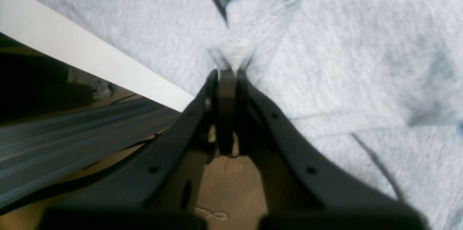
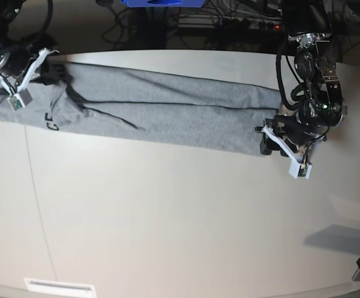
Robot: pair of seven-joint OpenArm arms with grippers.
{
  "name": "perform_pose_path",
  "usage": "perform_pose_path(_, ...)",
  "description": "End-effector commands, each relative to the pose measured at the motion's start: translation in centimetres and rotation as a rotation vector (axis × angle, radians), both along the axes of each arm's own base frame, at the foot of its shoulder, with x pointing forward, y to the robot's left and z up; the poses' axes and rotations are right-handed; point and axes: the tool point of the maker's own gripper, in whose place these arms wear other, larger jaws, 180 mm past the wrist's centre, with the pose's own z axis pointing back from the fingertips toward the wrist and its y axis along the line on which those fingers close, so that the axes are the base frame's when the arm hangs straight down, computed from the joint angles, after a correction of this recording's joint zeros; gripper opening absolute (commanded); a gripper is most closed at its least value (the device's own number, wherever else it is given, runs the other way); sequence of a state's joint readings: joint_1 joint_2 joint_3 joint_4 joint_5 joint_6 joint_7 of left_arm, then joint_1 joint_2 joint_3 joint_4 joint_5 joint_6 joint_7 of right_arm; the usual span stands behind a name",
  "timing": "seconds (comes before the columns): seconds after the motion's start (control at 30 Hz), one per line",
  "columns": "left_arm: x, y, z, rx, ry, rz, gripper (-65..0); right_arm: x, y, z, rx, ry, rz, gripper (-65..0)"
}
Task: Fold the T-shirt properly
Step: 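Push the sleeve end inward with the right gripper toward the strip, then open both grippers and raise them away from the folded shirt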
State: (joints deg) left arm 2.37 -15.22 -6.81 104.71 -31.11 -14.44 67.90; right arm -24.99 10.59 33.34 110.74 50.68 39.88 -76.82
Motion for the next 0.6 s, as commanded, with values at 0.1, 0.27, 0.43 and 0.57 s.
perform_pose_path(0.1,0.81,0.15,1.19,0.004,-0.047,-0.004,-33.9,0.34,-0.16,0.62,-0.002,-0.026,0.007,-64.9)
perform_pose_path(0.27,0.76,0.15,1.14,0.004,-0.045,-0.004,-33.9,0.4,-0.16,0.64,-0.002,-0.028,0.007,-64.9)
perform_pose_path(0.43,0.71,0.15,1.1,0.004,-0.044,-0.004,-33.9,0.41,-0.23,0.65,-0.004,-0.029,0.005,-63.5)
perform_pose_path(0.57,0.76,0.15,1.14,0.004,-0.045,-0.004,-33.9,0.46,-0.63,0.67,0.002,-0.016,-0.037,-49.6)
